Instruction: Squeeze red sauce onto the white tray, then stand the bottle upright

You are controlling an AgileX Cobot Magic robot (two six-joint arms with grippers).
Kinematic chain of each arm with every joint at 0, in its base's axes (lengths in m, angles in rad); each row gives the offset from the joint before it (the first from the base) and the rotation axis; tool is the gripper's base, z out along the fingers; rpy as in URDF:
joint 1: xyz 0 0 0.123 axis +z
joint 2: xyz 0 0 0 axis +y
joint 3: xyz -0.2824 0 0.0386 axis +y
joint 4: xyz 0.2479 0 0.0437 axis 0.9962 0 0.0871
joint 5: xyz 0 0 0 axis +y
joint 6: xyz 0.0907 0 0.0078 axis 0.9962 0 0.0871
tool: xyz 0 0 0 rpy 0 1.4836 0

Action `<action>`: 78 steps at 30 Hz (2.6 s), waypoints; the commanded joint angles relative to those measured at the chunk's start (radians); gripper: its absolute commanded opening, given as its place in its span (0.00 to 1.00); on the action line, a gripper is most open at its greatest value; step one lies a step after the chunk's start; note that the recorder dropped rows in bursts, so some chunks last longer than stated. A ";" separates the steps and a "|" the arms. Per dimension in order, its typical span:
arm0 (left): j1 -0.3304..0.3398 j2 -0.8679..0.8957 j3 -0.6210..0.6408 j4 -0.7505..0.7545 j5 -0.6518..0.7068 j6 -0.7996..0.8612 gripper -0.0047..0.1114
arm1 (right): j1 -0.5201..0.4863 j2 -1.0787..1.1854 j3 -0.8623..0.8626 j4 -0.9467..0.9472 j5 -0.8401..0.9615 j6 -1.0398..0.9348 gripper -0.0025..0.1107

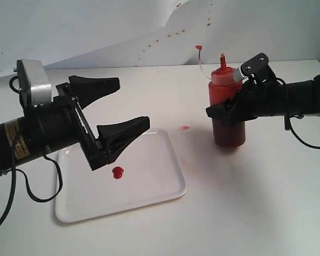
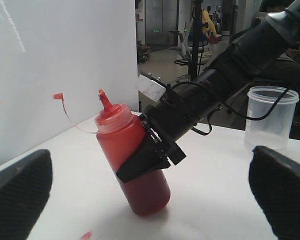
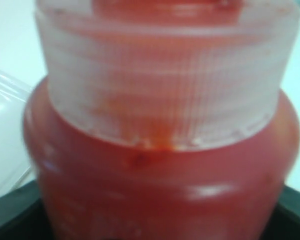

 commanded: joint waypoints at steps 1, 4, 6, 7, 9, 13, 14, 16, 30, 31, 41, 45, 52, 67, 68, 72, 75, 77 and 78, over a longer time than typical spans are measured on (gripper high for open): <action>-0.007 -0.007 -0.005 -0.003 -0.012 0.005 0.94 | -0.009 -0.012 -0.009 0.015 0.036 -0.002 0.04; -0.007 -0.007 -0.005 -0.003 -0.012 0.007 0.94 | -0.009 -0.012 -0.009 -0.002 0.070 -0.002 0.19; -0.007 -0.007 -0.005 -0.003 -0.012 0.007 0.94 | -0.009 -0.012 -0.009 -0.008 0.086 -0.002 0.39; -0.007 -0.007 -0.005 -0.003 -0.012 0.007 0.94 | -0.009 -0.012 -0.009 -0.008 0.086 -0.002 0.49; -0.007 -0.007 -0.005 -0.003 -0.012 0.007 0.94 | -0.009 -0.012 -0.009 -0.010 0.089 0.002 0.73; -0.007 -0.007 -0.005 -0.003 -0.012 0.007 0.94 | -0.009 -0.012 -0.009 -0.015 0.089 0.034 0.86; -0.007 -0.007 -0.005 -0.003 -0.012 0.007 0.94 | -0.009 -0.012 -0.009 -0.015 0.089 0.039 0.86; -0.007 -0.007 -0.005 -0.003 -0.012 0.007 0.94 | -0.009 -0.012 -0.009 -0.027 0.089 0.043 0.86; -0.007 -0.007 -0.005 -0.003 -0.012 0.003 0.94 | -0.009 -0.019 -0.009 -0.174 0.143 0.223 0.86; -0.007 -0.007 -0.005 -0.003 -0.012 0.003 0.94 | -0.009 -0.019 -0.009 -0.183 0.143 0.235 0.85; -0.007 -0.007 -0.005 -0.003 -0.012 0.003 0.94 | -0.009 -0.109 -0.009 -0.242 0.176 0.368 0.83; -0.007 -0.007 -0.005 -0.003 -0.012 0.003 0.94 | -0.009 -0.162 -0.009 -0.253 0.199 0.421 0.83; -0.007 -0.007 -0.005 -0.003 -0.012 0.003 0.94 | -0.009 -0.281 -0.009 -0.269 0.252 0.468 0.83; -0.007 -0.007 -0.005 0.019 -0.012 0.006 0.94 | -0.009 -0.775 -0.009 -0.444 -0.044 0.725 0.39; -0.007 -0.007 -0.005 0.040 -0.012 0.009 0.94 | -0.009 -0.800 -0.009 -0.498 -0.040 0.765 0.22; -0.007 -0.025 -0.005 0.065 -0.014 0.013 0.94 | -0.009 -0.857 -0.002 -0.589 0.036 0.782 0.02; -0.007 -0.096 -0.005 0.086 -0.016 0.009 0.94 | -0.009 -0.910 0.048 -0.591 0.010 0.779 0.02; -0.007 -0.146 -0.005 0.082 -0.011 0.006 0.94 | -0.009 -0.944 0.080 -0.588 -0.034 0.779 0.02; -0.007 -0.176 -0.005 0.080 -0.001 0.006 0.94 | -0.009 -0.958 0.094 -0.579 -0.055 0.779 0.02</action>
